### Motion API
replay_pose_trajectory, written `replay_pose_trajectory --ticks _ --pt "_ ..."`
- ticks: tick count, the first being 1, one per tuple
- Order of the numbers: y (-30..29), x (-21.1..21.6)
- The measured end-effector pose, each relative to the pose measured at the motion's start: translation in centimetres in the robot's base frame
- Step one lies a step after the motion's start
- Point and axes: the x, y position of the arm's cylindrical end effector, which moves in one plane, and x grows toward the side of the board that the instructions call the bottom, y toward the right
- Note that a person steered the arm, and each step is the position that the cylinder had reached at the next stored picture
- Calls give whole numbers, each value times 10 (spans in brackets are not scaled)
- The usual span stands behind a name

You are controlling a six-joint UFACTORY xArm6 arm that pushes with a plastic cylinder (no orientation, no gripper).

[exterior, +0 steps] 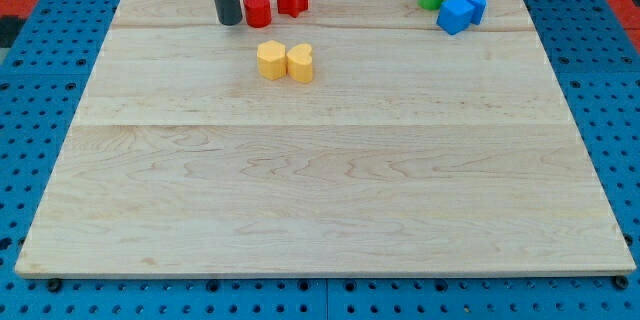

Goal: Slightly push the yellow blocks towards the bottom center of the board

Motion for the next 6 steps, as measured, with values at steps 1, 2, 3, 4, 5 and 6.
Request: replay_pose_trajectory --ticks 1,2,3,4,5,6 --pt "14 -12" --pt "27 -10" --pt "27 -8" --pt "28 5" --pt "43 45" --pt "98 69"
